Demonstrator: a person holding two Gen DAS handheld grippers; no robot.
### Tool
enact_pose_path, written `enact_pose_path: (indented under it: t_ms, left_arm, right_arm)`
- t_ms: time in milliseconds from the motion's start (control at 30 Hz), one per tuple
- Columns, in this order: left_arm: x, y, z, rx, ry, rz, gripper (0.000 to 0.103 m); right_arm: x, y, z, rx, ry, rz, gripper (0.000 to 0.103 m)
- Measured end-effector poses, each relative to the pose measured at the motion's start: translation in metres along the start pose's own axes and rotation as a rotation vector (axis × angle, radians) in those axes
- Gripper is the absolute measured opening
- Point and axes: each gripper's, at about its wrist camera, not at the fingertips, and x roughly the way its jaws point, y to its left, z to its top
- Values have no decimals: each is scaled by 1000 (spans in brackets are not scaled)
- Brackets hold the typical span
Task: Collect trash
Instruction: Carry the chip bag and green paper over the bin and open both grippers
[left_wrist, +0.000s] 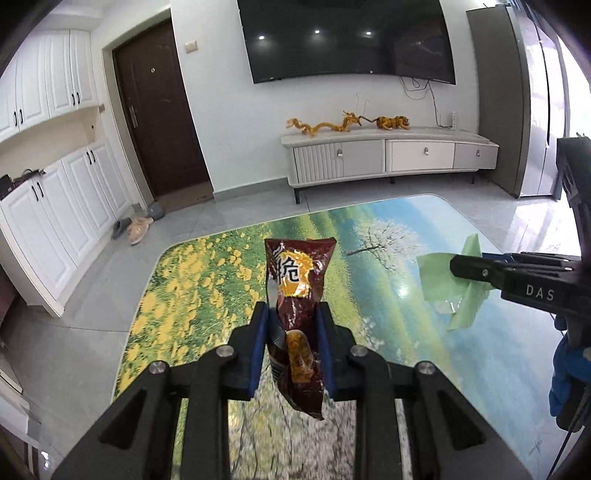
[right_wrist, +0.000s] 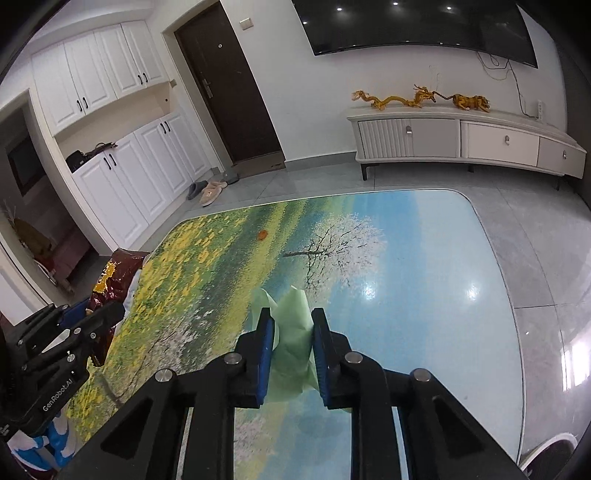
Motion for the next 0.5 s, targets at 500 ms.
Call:
enact_pose_path:
  t_ms: [500]
  left_arm:
    - [-92, -38, -10, 85, -99, -3, 24]
  right_arm:
    - [-102, 19, -33, 27, -111, 10, 19]
